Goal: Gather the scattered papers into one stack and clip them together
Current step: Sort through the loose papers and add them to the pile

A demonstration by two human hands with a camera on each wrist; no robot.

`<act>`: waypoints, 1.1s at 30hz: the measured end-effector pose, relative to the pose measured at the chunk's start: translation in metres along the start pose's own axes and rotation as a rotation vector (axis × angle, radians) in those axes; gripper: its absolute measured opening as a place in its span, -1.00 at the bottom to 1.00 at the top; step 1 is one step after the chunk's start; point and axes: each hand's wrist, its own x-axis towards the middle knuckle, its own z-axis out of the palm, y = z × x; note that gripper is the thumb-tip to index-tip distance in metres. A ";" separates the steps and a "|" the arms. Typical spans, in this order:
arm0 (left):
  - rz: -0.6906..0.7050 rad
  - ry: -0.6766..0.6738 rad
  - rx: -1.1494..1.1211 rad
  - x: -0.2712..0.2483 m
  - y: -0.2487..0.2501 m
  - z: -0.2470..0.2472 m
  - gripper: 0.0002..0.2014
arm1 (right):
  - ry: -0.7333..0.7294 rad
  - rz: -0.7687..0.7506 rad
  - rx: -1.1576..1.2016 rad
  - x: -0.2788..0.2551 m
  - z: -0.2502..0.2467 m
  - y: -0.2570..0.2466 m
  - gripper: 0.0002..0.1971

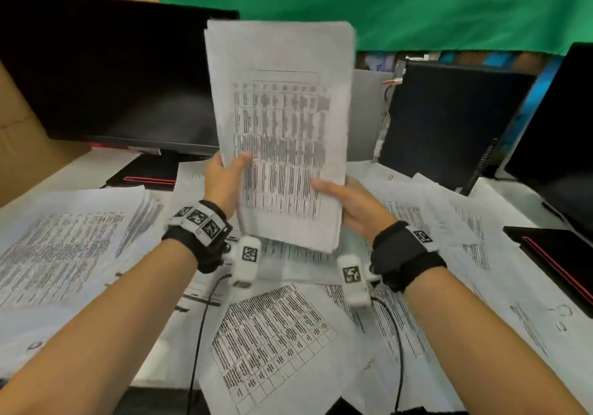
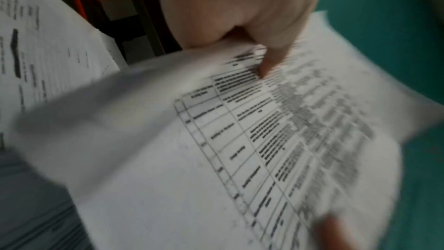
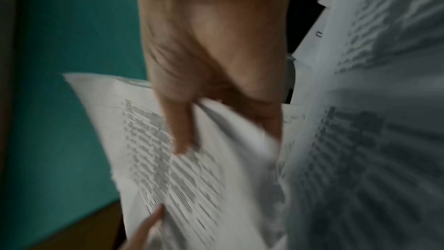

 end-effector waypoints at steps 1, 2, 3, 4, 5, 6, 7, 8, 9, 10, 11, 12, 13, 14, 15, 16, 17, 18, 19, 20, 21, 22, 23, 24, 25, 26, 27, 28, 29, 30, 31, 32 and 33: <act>-0.035 -0.038 -0.020 0.006 -0.002 -0.002 -0.78 | 0.019 0.035 -0.069 -0.001 -0.002 0.004 -0.57; -0.108 -0.112 -0.014 0.009 -0.003 -0.003 -0.69 | 0.048 0.054 -0.093 -0.002 -0.005 0.008 -0.61; -0.186 -0.203 0.021 0.011 -0.007 -0.003 -0.55 | 0.096 0.054 -0.078 -0.003 -0.006 0.013 -0.66; -0.236 -0.283 0.089 0.009 -0.010 -0.001 -0.51 | 0.136 0.045 -0.044 -0.004 -0.007 0.017 -0.69; -0.253 -0.317 0.141 0.007 -0.013 0.003 -0.56 | 0.165 0.046 -0.031 -0.004 -0.006 0.020 -0.69; -0.253 -0.279 0.179 0.007 -0.017 0.006 -0.62 | 0.190 0.067 -0.039 -0.004 -0.006 0.024 -0.67; -0.230 -0.232 0.202 0.008 -0.021 0.007 -0.66 | 0.214 0.096 -0.064 -0.003 -0.007 0.027 -0.65; -0.197 -0.215 0.251 0.010 -0.024 0.005 -0.69 | 0.240 0.133 -0.108 -0.003 -0.008 0.031 -0.65; -0.166 -0.223 0.309 0.013 -0.026 -0.001 -0.74 | 0.269 0.165 -0.142 -0.004 -0.011 0.035 -0.66; -0.147 -0.230 0.379 0.018 -0.027 -0.009 -0.77 | 0.299 0.196 -0.174 -0.006 -0.014 0.037 -0.65; -0.137 -0.207 0.459 0.023 -0.025 -0.019 -0.74 | 0.325 0.218 -0.205 -0.008 -0.018 0.040 -0.68; -0.144 -0.146 0.591 0.030 -0.024 -0.032 -0.63 | 0.335 0.242 -0.239 -0.011 -0.021 0.041 -0.74; -0.146 -0.060 0.756 0.036 -0.023 -0.045 -0.52 | 0.340 0.280 -0.273 -0.013 -0.025 0.044 -0.81; -0.165 0.027 0.908 0.042 -0.021 -0.058 -0.42 | 0.350 0.325 -0.308 -0.013 -0.028 0.048 -0.84; -0.200 0.072 1.014 0.045 -0.020 -0.071 -0.34 | 0.344 0.371 -0.342 -0.013 -0.031 0.053 -0.82; -0.258 0.075 1.094 0.048 -0.018 -0.082 -0.28 | 0.331 0.411 -0.368 -0.013 -0.032 0.056 -0.80; -0.321 0.044 1.172 0.049 -0.018 -0.090 -0.24 | 0.320 0.442 -0.390 -0.014 -0.032 0.059 -0.81; -0.376 -0.003 1.243 0.049 -0.019 -0.095 -0.23 | 0.313 0.463 -0.414 -0.013 -0.033 0.063 -0.85; -0.403 -0.062 1.296 0.048 -0.020 -0.100 -0.27 | 0.305 0.475 -0.433 -0.013 -0.033 0.065 -0.89; -0.416 -0.121 1.346 0.046 -0.022 -0.102 -0.34 | 0.299 0.473 -0.432 -0.011 -0.035 0.068 -0.86; -0.423 -0.169 1.406 0.043 -0.023 -0.105 -0.43 | 0.283 0.471 -0.390 -0.009 -0.034 0.070 -0.82; -0.429 -0.204 1.487 0.040 -0.025 -0.107 -0.51 | 0.261 0.468 -0.343 -0.010 -0.032 0.070 -0.80; -0.417 -0.224 1.563 0.039 -0.026 -0.110 -0.57 | 0.229 0.464 -0.312 -0.013 -0.029 0.068 -0.79; -0.386 -0.223 1.626 0.038 -0.026 -0.112 -0.61 | 0.202 0.467 -0.295 -0.015 -0.027 0.067 -0.81; -0.342 -0.202 1.657 0.039 -0.024 -0.114 -0.65 | 0.187 0.471 -0.288 -0.018 -0.025 0.067 -0.81; -0.289 -0.160 1.652 0.041 -0.019 -0.114 -0.67 | 0.182 0.465 -0.284 -0.019 -0.024 0.066 -0.78; -0.218 -0.100 1.626 0.042 -0.011 -0.113 -0.68 | 0.173 0.468 -0.277 -0.020 -0.026 0.067 -0.76; -0.128 -0.027 1.595 0.041 0.002 -0.109 -0.69 | 0.176 0.472 -0.264 -0.020 -0.027 0.068 -0.77; -0.016 0.048 1.566 0.039 0.017 -0.103 -0.71 | 0.172 0.471 -0.254 -0.021 -0.027 0.068 -0.80; 0.111 0.107 1.544 0.034 0.036 -0.094 -0.73 | 0.169 0.477 -0.246 -0.020 -0.027 0.069 -0.81; 0.256 0.138 1.526 0.026 0.057 -0.084 -0.76 | 0.173 0.472 -0.254 -0.017 -0.028 0.072 -0.71; 0.414 0.152 1.493 0.018 0.079 -0.074 -0.78 | 0.202 0.447 -0.310 -0.015 -0.028 0.071 -0.52; 0.563 0.171 1.448 0.008 0.100 -0.063 -0.80 | 0.249 0.389 -0.416 -0.014 -0.025 0.065 -0.32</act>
